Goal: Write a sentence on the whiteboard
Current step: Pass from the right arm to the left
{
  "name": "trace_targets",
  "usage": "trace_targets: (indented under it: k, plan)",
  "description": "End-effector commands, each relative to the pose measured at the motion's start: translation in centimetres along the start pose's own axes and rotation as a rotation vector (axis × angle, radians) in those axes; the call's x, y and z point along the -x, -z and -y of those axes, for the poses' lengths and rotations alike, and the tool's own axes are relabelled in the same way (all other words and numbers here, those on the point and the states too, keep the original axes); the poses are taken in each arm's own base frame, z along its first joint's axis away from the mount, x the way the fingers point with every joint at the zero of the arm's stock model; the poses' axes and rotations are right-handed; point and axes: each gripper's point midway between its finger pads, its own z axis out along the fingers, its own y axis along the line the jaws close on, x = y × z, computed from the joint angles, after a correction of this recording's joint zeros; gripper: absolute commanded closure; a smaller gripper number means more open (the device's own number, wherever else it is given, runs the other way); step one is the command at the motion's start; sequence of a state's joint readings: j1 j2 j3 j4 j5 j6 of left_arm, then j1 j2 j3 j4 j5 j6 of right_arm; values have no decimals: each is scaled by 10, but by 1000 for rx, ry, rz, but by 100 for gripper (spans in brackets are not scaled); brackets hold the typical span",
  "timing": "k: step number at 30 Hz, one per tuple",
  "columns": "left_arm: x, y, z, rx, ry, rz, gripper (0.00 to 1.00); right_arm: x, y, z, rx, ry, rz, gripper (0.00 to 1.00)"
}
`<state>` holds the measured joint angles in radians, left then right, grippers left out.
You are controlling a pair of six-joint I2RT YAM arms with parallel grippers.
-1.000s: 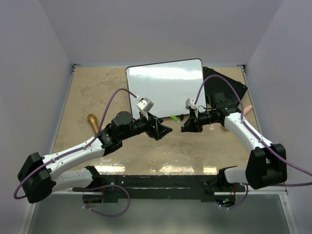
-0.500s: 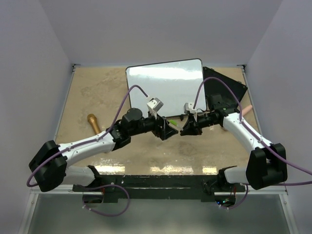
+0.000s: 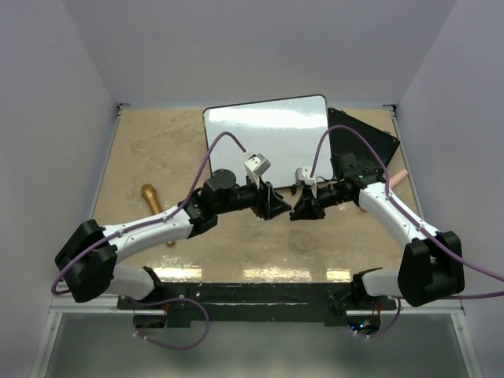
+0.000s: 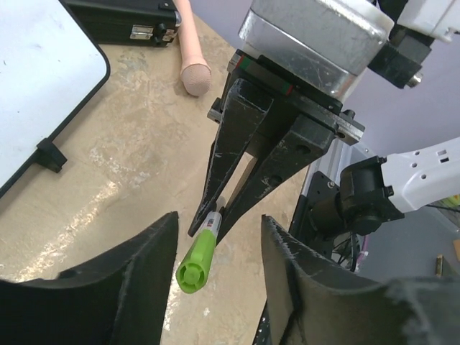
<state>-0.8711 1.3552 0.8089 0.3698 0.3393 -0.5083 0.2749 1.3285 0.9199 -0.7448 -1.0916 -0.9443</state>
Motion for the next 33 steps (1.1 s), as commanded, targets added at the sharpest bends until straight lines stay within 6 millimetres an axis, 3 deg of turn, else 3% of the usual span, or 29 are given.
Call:
trace_targets:
  k: [1,6,19,20,22,24,25,26,27,28,30,31,33]
  plan:
    - [24,-6,13,-48,-38,35,51,18,4,1,0,64,27,100]
    - [25,-7,12,-36,-49,15,65,19,4,-1,9,70,29,100]
    - [18,-3,8,-13,-88,-40,65,19,3,-1,11,72,29,100]
    - [21,-3,8,-13,-94,-35,68,19,4,-1,9,72,29,100]
    - [24,-3,9,-16,-97,-30,85,19,4,-1,10,70,29,100]
    - [30,-3,11,-21,-94,-13,89,19,4,-1,10,72,29,100]
    - [34,-3,12,-22,-95,0,100,19,4,-1,11,73,30,100]
    - [36,-3,11,-16,-90,6,100,19,3,-2,15,71,30,100]
    - [38,-2,11,-17,-88,14,100,19,3,-3,16,70,29,96]
    - [38,-1,11,-18,-86,21,100,19,4,-3,15,74,30,80]
    - [42,4,11,-6,-64,52,100,23,5,-4,15,78,31,59]
    - [43,11,11,-4,-62,87,100,27,8,-4,12,96,33,34]
    - [44,20,14,-12,-28,133,100,31,11,-9,15,101,35,23]
